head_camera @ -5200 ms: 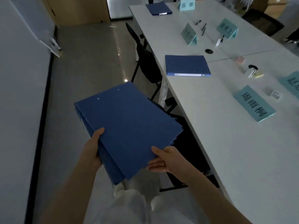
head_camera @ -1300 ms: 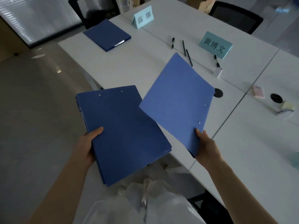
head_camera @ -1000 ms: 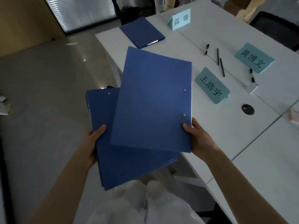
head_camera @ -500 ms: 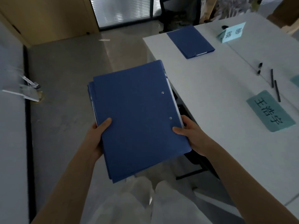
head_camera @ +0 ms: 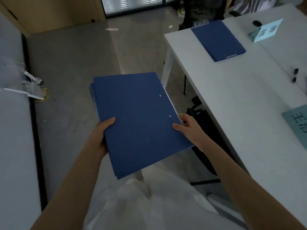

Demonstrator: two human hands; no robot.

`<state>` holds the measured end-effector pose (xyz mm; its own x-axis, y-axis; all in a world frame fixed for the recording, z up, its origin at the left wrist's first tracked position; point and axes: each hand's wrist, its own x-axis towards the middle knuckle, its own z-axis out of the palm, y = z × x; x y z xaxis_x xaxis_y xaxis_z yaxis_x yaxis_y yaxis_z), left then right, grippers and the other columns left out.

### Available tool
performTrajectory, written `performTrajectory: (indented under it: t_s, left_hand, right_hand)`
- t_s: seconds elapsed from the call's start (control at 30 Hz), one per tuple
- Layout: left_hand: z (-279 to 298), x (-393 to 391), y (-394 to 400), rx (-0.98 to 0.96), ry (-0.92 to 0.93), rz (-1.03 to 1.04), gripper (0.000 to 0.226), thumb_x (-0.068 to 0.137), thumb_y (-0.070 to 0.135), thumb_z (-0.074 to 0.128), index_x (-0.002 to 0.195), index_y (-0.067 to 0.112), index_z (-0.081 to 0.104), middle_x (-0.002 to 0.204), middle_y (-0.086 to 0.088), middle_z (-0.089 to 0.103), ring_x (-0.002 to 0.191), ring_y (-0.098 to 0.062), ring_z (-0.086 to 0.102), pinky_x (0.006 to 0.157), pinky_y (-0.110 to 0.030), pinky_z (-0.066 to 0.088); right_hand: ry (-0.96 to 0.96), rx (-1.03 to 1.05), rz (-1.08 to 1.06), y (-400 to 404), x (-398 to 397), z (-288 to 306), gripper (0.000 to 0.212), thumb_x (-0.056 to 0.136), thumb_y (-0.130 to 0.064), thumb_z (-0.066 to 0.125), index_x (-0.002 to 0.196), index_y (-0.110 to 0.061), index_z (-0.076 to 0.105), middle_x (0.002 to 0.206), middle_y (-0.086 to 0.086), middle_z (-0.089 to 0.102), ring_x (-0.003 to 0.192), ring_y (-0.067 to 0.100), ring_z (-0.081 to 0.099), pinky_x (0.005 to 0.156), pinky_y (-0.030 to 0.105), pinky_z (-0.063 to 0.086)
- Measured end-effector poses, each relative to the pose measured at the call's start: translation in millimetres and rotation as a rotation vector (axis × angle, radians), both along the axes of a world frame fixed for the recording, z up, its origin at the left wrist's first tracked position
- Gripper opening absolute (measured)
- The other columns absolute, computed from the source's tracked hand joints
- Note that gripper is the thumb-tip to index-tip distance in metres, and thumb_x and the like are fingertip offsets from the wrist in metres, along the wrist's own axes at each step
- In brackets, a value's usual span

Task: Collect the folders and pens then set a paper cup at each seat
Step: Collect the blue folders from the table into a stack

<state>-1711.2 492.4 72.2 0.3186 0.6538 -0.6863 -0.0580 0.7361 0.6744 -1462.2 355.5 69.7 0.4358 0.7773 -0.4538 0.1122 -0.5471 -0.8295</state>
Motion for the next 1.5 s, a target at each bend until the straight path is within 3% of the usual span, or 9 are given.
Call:
performTrajectory:
  t_s: [0.1, 0.23, 0.47, 0.67, 0.8, 0.9, 1.03, 1.23, 1.5]
  left_hand:
    - [-3.8, 13.8, 35.1, -0.043, -0.004, 0.007, 0.039, 0.089, 0.026, 0.066, 0.126, 0.018, 0.060, 0.111, -0.004, 0.074, 0.087, -0.023, 0.075, 0.060, -0.038, 0.060]
    - [-7.5, 39.9, 91.1, -0.051, -0.001, -0.021, 0.033, 0.090, 0.024, 0.064, 0.122, 0.018, 0.061, 0.113, -0.005, 0.074, 0.090, -0.024, 0.074, 0.066, -0.039, 0.061]
    - [-7.7, 89.6, 191.5, -0.081, 0.037, -0.030, 0.047, 0.082, 0.024, 0.070, 0.127, 0.017, 0.059, 0.114, -0.004, 0.073, 0.092, -0.025, 0.074, 0.065, -0.039, 0.061]
    - [-7.1, 135.7, 270.5, -0.052, 0.042, -0.088, 0.023, 0.091, 0.021, 0.062, 0.114, 0.020, 0.063, 0.099, 0.001, 0.077, 0.085, -0.020, 0.075, 0.068, -0.038, 0.060]
    - [-13.2, 168.2, 330.8, -0.055, 0.051, -0.140, 0.025, 0.091, 0.021, 0.060, 0.117, 0.019, 0.062, 0.103, 0.000, 0.077, 0.088, -0.022, 0.075, 0.066, -0.038, 0.061]
    - [-15.4, 192.8, 381.8, -0.051, 0.050, -0.174, 0.027, 0.091, 0.021, 0.060, 0.118, 0.019, 0.062, 0.107, -0.001, 0.076, 0.090, -0.023, 0.074, 0.069, -0.040, 0.059]
    - [-13.5, 232.3, 460.9, -0.040, 0.040, -0.237, 0.022, 0.093, 0.019, 0.058, 0.114, 0.019, 0.063, 0.099, 0.000, 0.077, 0.086, -0.021, 0.075, 0.065, -0.037, 0.060]
    - [-9.0, 299.9, 565.5, -0.043, 0.038, -0.365, 0.020, 0.093, 0.019, 0.058, 0.113, 0.019, 0.063, 0.097, 0.002, 0.077, 0.087, -0.020, 0.075, 0.067, -0.037, 0.061]
    - [-16.7, 406.3, 641.9, -0.022, 0.036, -0.573, 0.028, 0.094, 0.017, 0.055, 0.121, 0.016, 0.062, 0.113, -0.001, 0.074, 0.102, -0.022, 0.071, 0.085, -0.042, 0.056]
  right_hand:
    - [0.133, 0.019, 0.002, 35.4, 13.1, -1.6, 0.043, 0.094, -0.029, 0.059, 0.135, -0.022, 0.047, 0.117, -0.015, 0.060, 0.100, 0.003, 0.062, 0.078, 0.019, 0.051]
    - [0.228, 0.042, 0.039, 92.7, 41.8, -5.3, 0.039, 0.097, -0.022, 0.056, 0.133, -0.032, 0.047, 0.120, -0.017, 0.062, 0.105, 0.008, 0.065, 0.090, 0.031, 0.053]
    - [0.299, 0.048, 0.051, 196.7, 98.0, -6.8, 0.039, 0.096, -0.018, 0.056, 0.132, -0.033, 0.049, 0.120, -0.016, 0.063, 0.099, 0.001, 0.067, 0.076, 0.017, 0.054]
    - [0.292, -0.011, 0.002, 268.3, 140.4, -23.0, 0.041, 0.096, -0.018, 0.056, 0.136, -0.022, 0.048, 0.128, -0.002, 0.062, 0.106, 0.016, 0.066, 0.089, 0.035, 0.054]
    - [0.241, -0.069, -0.051, 319.6, 166.7, -29.1, 0.039, 0.095, -0.026, 0.058, 0.133, -0.022, 0.048, 0.127, -0.001, 0.061, 0.099, 0.011, 0.065, 0.077, 0.024, 0.052]
    - [0.202, -0.112, -0.090, 360.3, 186.2, -30.6, 0.039, 0.094, -0.035, 0.059, 0.130, -0.023, 0.050, 0.123, -0.002, 0.062, 0.098, 0.013, 0.066, 0.074, 0.025, 0.052]
    - [0.254, -0.114, -0.203, 416.4, 215.4, -32.9, 0.036, 0.095, -0.038, 0.057, 0.127, -0.023, 0.053, 0.121, -0.001, 0.064, 0.101, 0.017, 0.066, 0.088, 0.036, 0.055]
    - [0.245, -0.125, -0.392, 486.2, 264.9, -39.5, 0.031, 0.097, -0.042, 0.048, 0.116, -0.022, 0.061, 0.119, 0.002, 0.063, 0.112, 0.025, 0.060, 0.097, 0.040, 0.049]
    - [0.238, -0.133, -0.752, 543.3, 355.4, -51.9, 0.038, 0.099, -0.040, 0.045, 0.115, -0.010, 0.061, 0.103, 0.005, 0.060, 0.094, 0.023, 0.060, 0.083, 0.032, 0.053]
